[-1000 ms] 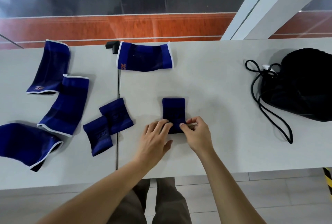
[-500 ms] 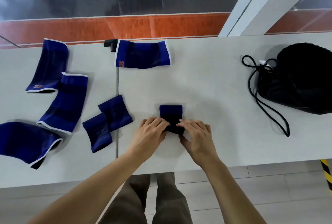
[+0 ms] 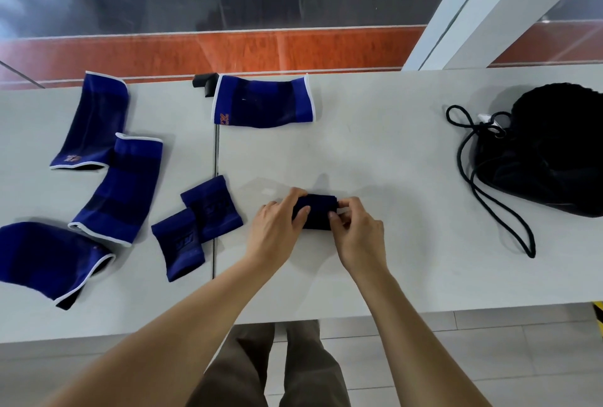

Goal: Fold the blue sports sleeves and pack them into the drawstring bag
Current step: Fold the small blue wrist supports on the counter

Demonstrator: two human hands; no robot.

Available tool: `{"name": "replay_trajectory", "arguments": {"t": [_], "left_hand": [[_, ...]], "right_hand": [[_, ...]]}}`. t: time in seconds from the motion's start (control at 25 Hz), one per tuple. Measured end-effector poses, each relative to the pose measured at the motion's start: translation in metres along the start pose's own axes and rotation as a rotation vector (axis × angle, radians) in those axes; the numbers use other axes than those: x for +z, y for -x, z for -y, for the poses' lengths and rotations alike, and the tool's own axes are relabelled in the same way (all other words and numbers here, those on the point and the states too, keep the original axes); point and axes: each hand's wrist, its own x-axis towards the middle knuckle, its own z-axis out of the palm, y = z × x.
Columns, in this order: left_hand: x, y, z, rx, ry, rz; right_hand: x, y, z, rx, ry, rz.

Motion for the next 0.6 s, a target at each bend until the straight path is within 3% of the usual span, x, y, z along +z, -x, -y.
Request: {"name": "replay_trajectory", "arguments": {"t": [0.32,0.6], "left_hand": [[0.017,-0.018,0.025,0.284,-0.313,-0.233],[0.028,-0.019,0.026,0.233,-0.285,-0.284]], "right_hand": [[0.007,-0.013,-0.002,-0.151,0.424,-0.046],[0.012,-0.01,0.001,-0.331,0.467,-0.132]]}}
